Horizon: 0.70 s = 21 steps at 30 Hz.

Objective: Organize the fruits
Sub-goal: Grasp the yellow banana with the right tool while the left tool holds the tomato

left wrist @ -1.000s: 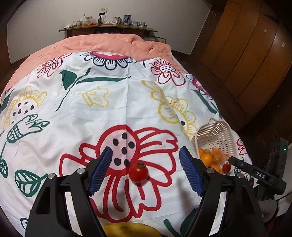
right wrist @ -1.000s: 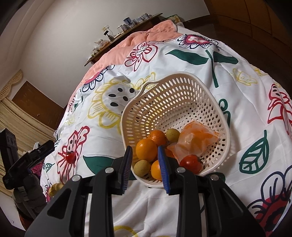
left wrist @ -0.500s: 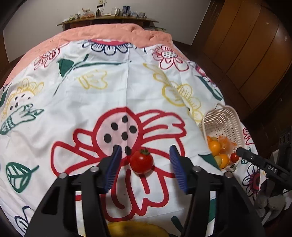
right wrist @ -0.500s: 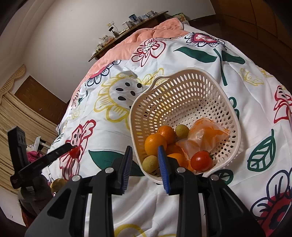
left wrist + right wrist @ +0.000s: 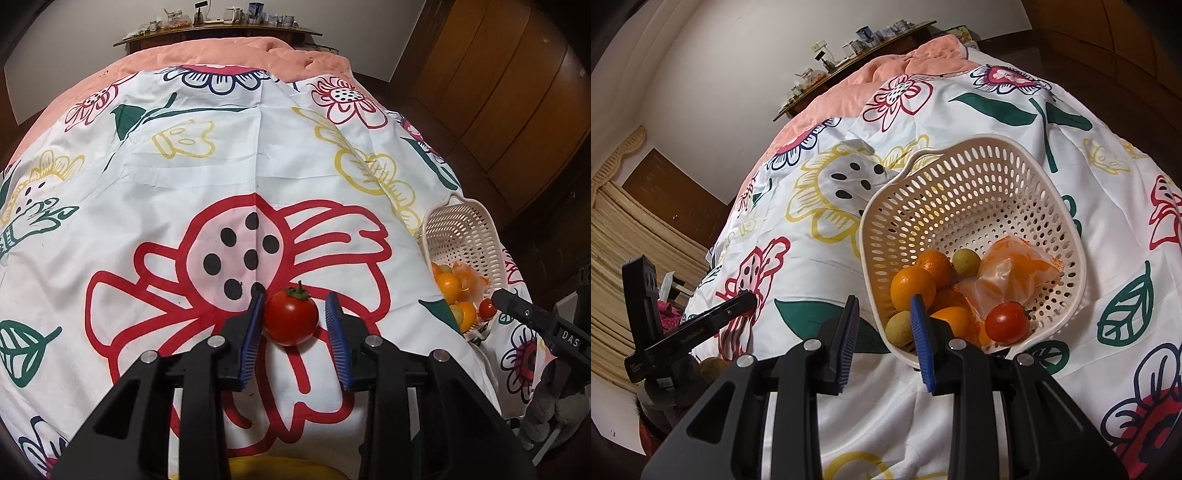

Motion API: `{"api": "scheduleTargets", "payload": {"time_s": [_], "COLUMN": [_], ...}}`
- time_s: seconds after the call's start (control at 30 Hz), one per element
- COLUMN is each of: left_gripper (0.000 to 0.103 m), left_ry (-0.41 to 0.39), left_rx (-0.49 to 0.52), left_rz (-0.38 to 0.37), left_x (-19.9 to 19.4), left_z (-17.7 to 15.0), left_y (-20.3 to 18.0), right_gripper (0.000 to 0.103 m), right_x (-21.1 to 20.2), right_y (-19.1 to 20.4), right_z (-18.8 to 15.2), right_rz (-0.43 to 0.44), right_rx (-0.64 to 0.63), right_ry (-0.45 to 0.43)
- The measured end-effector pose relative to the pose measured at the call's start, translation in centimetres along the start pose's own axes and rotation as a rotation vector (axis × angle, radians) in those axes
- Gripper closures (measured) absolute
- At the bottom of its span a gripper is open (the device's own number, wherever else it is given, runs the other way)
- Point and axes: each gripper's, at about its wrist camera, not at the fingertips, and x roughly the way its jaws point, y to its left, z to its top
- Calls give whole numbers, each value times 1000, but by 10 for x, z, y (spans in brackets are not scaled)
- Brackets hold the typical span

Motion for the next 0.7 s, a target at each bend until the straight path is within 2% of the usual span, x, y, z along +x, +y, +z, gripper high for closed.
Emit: {"api": "scheduleTargets", "payload": {"time_s": [0.07,0.4,0.53,0.7], "left_gripper": [73,73,73,73], "left_ry": [-6,-65,-98,-134], "left_rx": [-1,-1,-7,-16], "left_rz": [-4,-20,-15,-3], "left_x": [-2,-26,-42,-61], "left_z": [0,3,5,2], "left_y": [1,2,6,15], "right_gripper": [74,74,74,74], "right_x": [1,1,5,14], "right_y": [3,28,42,80], "right_z": [0,-4,-6,-17], "right_rz": [7,54,98,177], "right_rx": [-11,-78,-102,-202], "right_ry": [3,15,39,94]}}
